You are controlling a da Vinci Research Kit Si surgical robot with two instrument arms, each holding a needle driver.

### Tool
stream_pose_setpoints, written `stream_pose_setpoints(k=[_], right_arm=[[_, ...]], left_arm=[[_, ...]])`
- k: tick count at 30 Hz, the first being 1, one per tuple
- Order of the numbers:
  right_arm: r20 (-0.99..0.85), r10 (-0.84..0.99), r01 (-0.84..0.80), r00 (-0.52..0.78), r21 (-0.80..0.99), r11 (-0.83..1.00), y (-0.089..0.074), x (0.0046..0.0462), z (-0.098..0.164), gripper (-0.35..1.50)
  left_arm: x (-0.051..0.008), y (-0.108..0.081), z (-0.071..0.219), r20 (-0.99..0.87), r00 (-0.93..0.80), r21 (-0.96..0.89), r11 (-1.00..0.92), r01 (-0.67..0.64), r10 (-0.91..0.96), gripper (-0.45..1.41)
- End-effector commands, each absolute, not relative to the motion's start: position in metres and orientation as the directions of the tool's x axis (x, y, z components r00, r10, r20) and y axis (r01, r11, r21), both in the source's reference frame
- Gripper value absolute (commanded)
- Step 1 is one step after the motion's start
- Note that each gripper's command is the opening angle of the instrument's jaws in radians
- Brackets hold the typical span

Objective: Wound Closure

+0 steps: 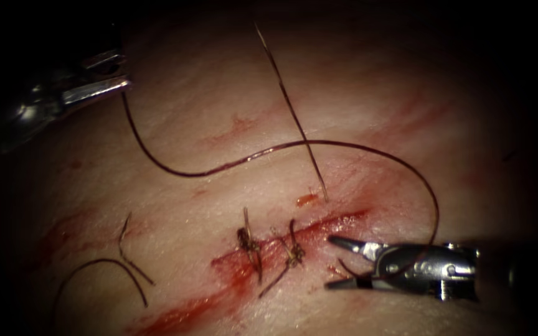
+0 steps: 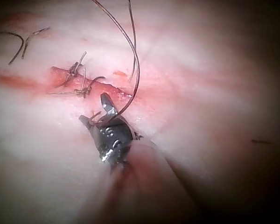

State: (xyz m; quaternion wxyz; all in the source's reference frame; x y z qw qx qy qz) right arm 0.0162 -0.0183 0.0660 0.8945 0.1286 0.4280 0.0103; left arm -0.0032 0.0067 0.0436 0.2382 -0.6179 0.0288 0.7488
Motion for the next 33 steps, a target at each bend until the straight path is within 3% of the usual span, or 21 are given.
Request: stream_pose_setpoints(k=[1,9,33], right_arm=[[-0.756,0.128,0.099,0.642,0.247,0.964,-0.019,0.0166,0.066,-0.35],[-0.746,0.128,0.090,0.654,0.244,0.965,-0.019,0.0141,0.063,-0.35],[-0.750,0.133,0.139,0.648,0.288,0.947,-0.024,0.0146,0.055,-0.35]], left_arm=[[-0.0037,0.007,0.044,-0.939,-0.123,-0.252,-0.885,-0.391,0.322,-0.45],[-0.0037,0.007,0.044,-0.939,-0.123,-0.252,-0.885,-0.391,0.322,-0.45],[-0.0046,0.006,0.045,-0.939,-0.132,-0.248,-0.891,-0.380,0.317,-0.45]])
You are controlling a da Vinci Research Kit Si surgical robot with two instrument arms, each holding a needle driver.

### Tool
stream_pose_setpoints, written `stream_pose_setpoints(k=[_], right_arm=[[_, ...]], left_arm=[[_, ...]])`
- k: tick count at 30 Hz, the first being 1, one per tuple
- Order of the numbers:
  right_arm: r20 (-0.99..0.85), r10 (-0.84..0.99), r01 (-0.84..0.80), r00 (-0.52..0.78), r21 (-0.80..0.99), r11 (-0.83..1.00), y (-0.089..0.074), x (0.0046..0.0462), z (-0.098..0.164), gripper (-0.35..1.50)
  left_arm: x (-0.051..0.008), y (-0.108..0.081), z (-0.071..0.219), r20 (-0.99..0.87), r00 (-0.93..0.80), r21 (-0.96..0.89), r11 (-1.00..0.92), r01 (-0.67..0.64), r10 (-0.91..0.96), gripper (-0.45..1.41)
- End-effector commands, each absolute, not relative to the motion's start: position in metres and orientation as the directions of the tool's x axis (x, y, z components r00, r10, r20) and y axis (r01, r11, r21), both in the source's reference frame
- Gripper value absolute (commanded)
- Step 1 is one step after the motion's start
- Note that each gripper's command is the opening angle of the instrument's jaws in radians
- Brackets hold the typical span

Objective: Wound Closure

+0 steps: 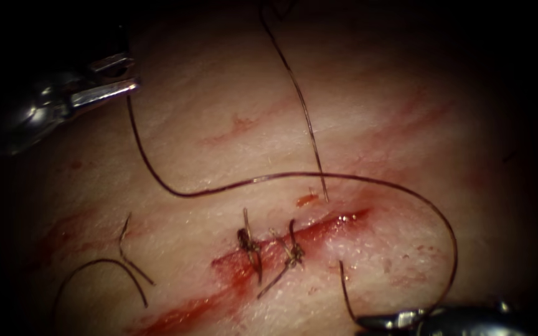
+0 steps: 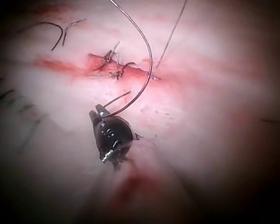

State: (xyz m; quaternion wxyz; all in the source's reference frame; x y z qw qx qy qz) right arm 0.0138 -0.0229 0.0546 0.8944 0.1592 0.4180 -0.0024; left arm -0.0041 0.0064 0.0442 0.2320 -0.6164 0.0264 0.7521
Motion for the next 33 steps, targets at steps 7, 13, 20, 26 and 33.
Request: stream_pose_setpoints(k=[7,13,20,26,33], right_arm=[[-0.734,0.130,0.174,0.667,0.322,0.931,-0.026,0.0143,0.052,-0.35],[-0.721,0.138,0.199,0.679,0.361,0.911,-0.029,0.0141,0.049,-0.35],[-0.712,0.133,0.268,0.689,0.421,0.867,-0.033,0.0142,0.044,-0.35],[-0.734,0.131,0.345,0.666,0.460,0.818,-0.037,0.0152,0.040,-0.35],[-0.750,0.103,0.299,0.653,0.380,0.875,-0.036,0.0134,0.041,1.30]], left_arm=[[-0.0047,0.006,0.045,-0.939,-0.135,-0.247,-0.894,-0.374,0.316,-0.45],[-0.0048,0.006,0.045,-0.939,-0.135,-0.246,-0.894,-0.375,0.315,-0.45],[-0.0048,0.006,0.045,-0.939,-0.135,-0.246,-0.894,-0.374,0.315,-0.45],[-0.0048,0.006,0.045,-0.939,-0.135,-0.246,-0.894,-0.375,0.315,-0.45],[-0.0048,0.006,0.045,-0.939,-0.135,-0.246,-0.894,-0.374,0.315,-0.45]])
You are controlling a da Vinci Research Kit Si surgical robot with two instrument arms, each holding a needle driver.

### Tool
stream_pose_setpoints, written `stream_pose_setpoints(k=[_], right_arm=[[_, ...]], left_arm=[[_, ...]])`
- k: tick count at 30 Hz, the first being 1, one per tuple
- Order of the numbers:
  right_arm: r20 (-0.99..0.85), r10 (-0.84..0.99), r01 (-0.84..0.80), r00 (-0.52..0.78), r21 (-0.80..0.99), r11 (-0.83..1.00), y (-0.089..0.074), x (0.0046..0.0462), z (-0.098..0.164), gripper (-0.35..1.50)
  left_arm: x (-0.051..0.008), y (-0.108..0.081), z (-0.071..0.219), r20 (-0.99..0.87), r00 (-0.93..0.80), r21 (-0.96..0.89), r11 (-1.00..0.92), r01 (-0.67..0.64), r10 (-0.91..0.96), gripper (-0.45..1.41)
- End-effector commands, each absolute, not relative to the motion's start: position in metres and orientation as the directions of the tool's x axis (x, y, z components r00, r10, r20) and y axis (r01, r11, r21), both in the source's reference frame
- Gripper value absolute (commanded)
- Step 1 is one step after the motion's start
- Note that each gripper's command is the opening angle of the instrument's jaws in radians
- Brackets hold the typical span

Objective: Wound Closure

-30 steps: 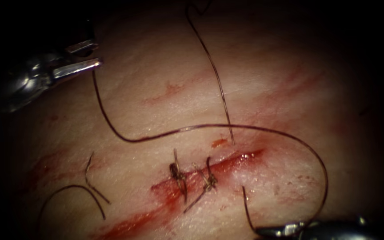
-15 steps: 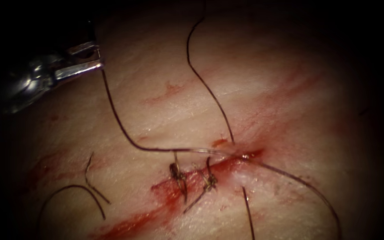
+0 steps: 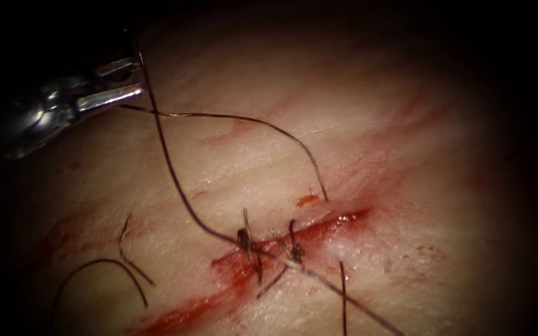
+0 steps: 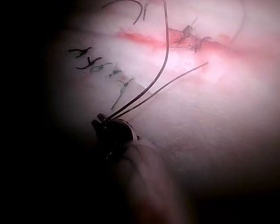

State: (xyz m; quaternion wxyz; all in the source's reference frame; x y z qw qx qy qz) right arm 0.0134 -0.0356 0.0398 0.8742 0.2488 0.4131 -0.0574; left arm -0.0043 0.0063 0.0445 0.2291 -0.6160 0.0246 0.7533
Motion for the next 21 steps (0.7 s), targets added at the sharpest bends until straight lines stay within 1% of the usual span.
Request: stream_pose_setpoints(k=[1,2,3,4,6,10,14,17,21], right_arm=[[-0.739,0.100,0.266,0.667,0.361,0.894,-0.035,0.0116,0.042,1.43],[-0.739,0.100,0.266,0.667,0.361,0.894,-0.035,0.0116,0.042,1.43],[-0.724,0.106,0.225,0.681,0.344,0.912,-0.033,0.0094,0.044,1.43],[-0.724,0.106,0.225,0.681,0.344,0.912,-0.033,0.0094,0.044,1.43],[-0.725,0.126,0.173,0.677,0.324,0.930,-0.031,0.0074,0.045,1.46],[-0.742,0.177,0.070,0.646,0.289,0.955,-0.026,0.0019,0.047,1.46],[-0.707,0.197,-0.023,0.679,0.247,0.969,-0.022,-0.0023,0.049,1.46],[-0.702,0.191,-0.036,0.686,0.230,0.972,-0.020,-0.0026,0.052,1.43],[-0.745,0.201,-0.080,0.636,0.195,0.977,-0.019,-0.0006,0.055,1.41]], left_arm=[[-0.0047,0.006,0.045,-0.939,-0.135,-0.246,-0.894,-0.374,0.315,-0.45],[-0.0047,0.006,0.045,-0.939,-0.135,-0.246,-0.894,-0.374,0.315,-0.45],[-0.0047,0.006,0.045,-0.939,-0.135,-0.246,-0.894,-0.374,0.315,-0.45],[-0.0047,0.006,0.045,-0.939,-0.135,-0.246,-0.894,-0.374,0.315,-0.45],[-0.0047,0.006,0.045,-0.939,-0.135,-0.246,-0.894,-0.374,0.315,-0.45],[-0.0046,0.006,0.045,-0.939,-0.135,-0.247,-0.895,-0.373,0.315,-0.45],[-0.0045,0.006,0.045,-0.939,-0.134,-0.248,-0.895,-0.371,0.316,-0.45],[-0.0045,0.006,0.045,-0.939,-0.134,-0.248,-0.895,-0.371,0.316,-0.45],[-0.0045,0.006,0.045,-0.939,-0.134,-0.248,-0.895,-0.371,0.315,-0.45]])
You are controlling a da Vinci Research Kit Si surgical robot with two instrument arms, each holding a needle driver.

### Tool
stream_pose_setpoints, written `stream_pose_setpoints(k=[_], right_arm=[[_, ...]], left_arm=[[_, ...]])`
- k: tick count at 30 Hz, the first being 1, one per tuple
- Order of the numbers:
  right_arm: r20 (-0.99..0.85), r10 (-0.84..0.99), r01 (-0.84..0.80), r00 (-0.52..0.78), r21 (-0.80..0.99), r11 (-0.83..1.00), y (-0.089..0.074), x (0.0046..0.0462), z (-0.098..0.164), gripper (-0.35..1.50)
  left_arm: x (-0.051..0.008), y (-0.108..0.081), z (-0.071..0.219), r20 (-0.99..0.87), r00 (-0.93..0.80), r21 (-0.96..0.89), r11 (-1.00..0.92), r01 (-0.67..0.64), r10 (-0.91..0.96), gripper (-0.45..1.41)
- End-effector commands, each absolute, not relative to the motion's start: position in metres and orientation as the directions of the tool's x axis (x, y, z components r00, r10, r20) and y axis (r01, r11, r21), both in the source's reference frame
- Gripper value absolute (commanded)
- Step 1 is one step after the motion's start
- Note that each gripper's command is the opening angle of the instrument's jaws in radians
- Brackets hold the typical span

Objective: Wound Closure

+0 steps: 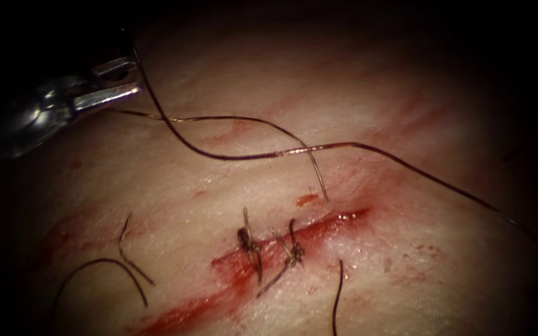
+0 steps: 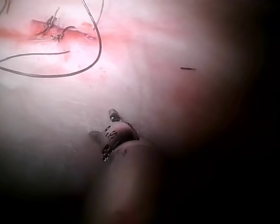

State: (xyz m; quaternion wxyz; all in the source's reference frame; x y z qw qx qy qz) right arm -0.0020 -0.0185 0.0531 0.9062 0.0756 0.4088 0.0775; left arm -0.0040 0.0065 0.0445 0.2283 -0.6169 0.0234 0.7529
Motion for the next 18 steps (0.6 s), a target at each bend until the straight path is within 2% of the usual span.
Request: stream_pose_setpoints(k=[1,12,18], right_arm=[[-0.767,0.203,-0.088,0.608,0.189,0.978,-0.018,0.0004,0.055,1.40],[-0.834,0.154,-0.088,0.530,0.127,0.988,-0.015,0.0114,0.059,1.31],[-0.834,0.149,-0.076,0.532,0.129,0.989,-0.015,0.0137,0.061,1.35]], left_arm=[[-0.0045,0.006,0.045,-0.940,-0.134,-0.247,-0.895,-0.371,0.315,-0.45],[-0.0045,0.006,0.045,-0.940,-0.135,-0.247,-0.895,-0.372,0.315,-0.45],[-0.0045,0.006,0.045,-0.940,-0.135,-0.247,-0.895,-0.372,0.315,-0.45]])
